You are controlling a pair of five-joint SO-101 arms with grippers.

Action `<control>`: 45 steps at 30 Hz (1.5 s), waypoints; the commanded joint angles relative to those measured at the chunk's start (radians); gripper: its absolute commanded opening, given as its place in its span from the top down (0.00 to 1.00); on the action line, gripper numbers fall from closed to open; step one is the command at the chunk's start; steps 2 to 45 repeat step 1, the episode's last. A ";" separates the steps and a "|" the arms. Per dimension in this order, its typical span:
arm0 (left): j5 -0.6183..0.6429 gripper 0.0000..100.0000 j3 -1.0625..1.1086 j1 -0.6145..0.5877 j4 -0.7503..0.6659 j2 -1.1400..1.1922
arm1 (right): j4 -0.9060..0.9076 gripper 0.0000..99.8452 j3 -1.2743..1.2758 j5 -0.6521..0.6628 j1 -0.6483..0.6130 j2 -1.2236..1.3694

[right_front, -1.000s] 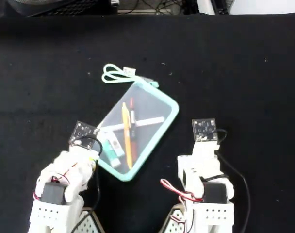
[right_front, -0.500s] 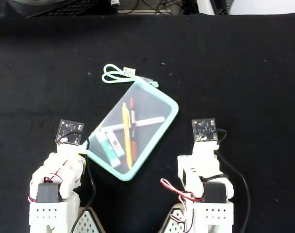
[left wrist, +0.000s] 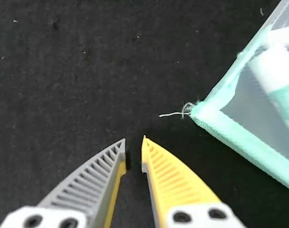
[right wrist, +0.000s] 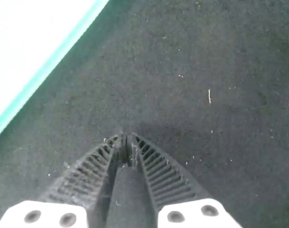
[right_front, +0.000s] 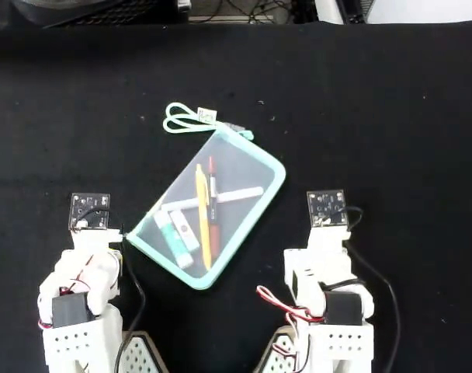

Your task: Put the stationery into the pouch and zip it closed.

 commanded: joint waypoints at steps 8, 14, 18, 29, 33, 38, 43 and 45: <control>-0.003 0.92 0.015 -0.004 0.018 -0.012 | 0.000 0.97 -0.007 -0.003 -0.011 -0.059; -0.003 0.92 0.015 -0.004 0.018 -0.012 | 0.000 0.97 -0.007 -0.003 -0.011 -0.059; -0.003 0.92 0.015 -0.004 0.018 -0.012 | 0.000 0.97 -0.007 -0.003 -0.011 -0.059; -0.003 0.92 0.015 -0.004 0.018 -0.012 | 0.000 0.97 -0.007 -0.003 -0.011 -0.059; -0.003 0.92 0.015 -0.004 0.018 -0.012 | 0.000 0.97 -0.007 -0.003 -0.011 -0.059; -0.003 0.92 0.015 -0.004 0.018 -0.012 | 0.000 0.97 -0.007 -0.003 -0.011 -0.059; -0.003 0.92 0.015 -0.004 0.018 -0.012 | 0.000 0.97 -0.007 -0.003 -0.011 -0.059; -0.003 0.92 0.015 -0.004 0.018 -0.012 | 0.000 0.97 -0.007 -0.003 -0.011 -0.059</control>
